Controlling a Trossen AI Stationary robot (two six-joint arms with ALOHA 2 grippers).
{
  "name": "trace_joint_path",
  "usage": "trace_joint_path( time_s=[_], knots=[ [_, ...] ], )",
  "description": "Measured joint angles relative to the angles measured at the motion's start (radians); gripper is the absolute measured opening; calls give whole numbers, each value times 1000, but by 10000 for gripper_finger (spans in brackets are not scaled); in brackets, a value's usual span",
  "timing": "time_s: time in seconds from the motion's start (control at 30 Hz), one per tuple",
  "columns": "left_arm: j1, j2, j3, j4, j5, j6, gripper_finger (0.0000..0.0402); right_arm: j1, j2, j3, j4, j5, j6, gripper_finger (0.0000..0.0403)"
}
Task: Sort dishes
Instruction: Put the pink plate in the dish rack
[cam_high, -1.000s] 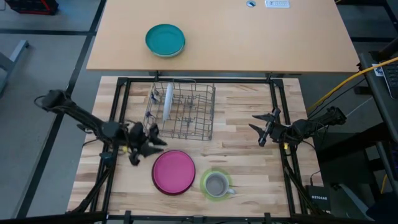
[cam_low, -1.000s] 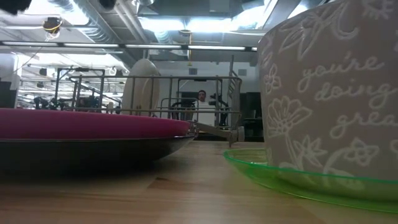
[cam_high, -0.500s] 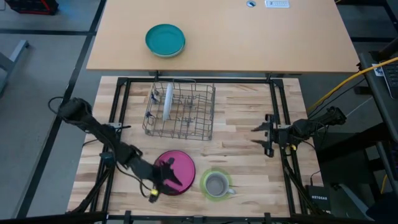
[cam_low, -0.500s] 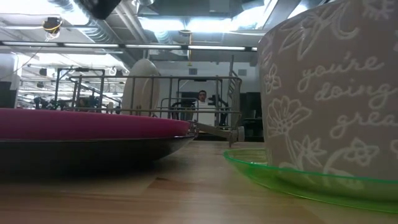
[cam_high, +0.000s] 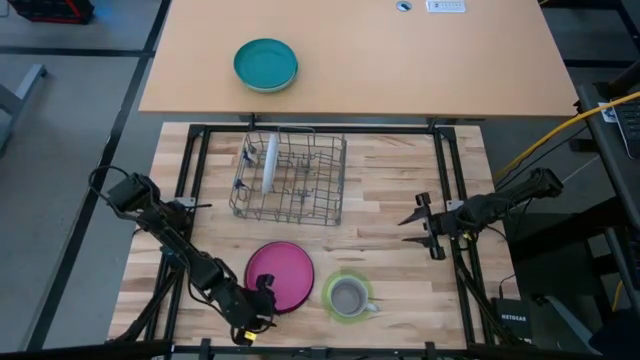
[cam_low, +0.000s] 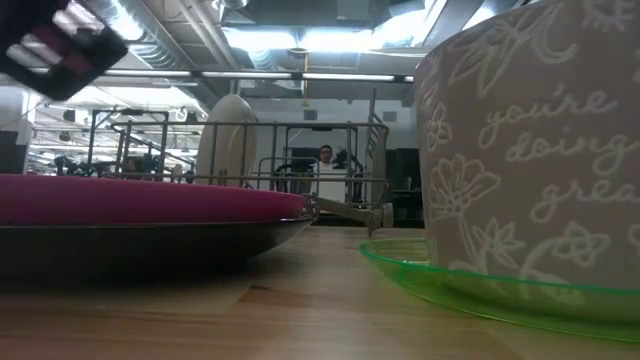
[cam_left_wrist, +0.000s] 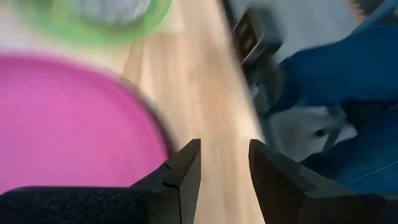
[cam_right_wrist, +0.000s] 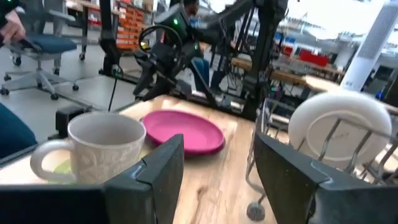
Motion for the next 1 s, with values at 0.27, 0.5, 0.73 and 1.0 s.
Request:
trace_joint_path(
  time_s=[0.27,0.5,0.73,1.0],
  knots=[
    [-5,0,0,-151,-62,-9,125,-1,74,0,15,5,2,198],
    [-8,0,0,-191,-57,-9,125,-1,78,0,16,88,0,198],
    [-23,40,0,-194,-54,26,125,-1,78,0,14,97,-13,198],
    [-23,99,3,-174,-75,54,125,-1,78,0,13,98,-15,198]
  ],
)
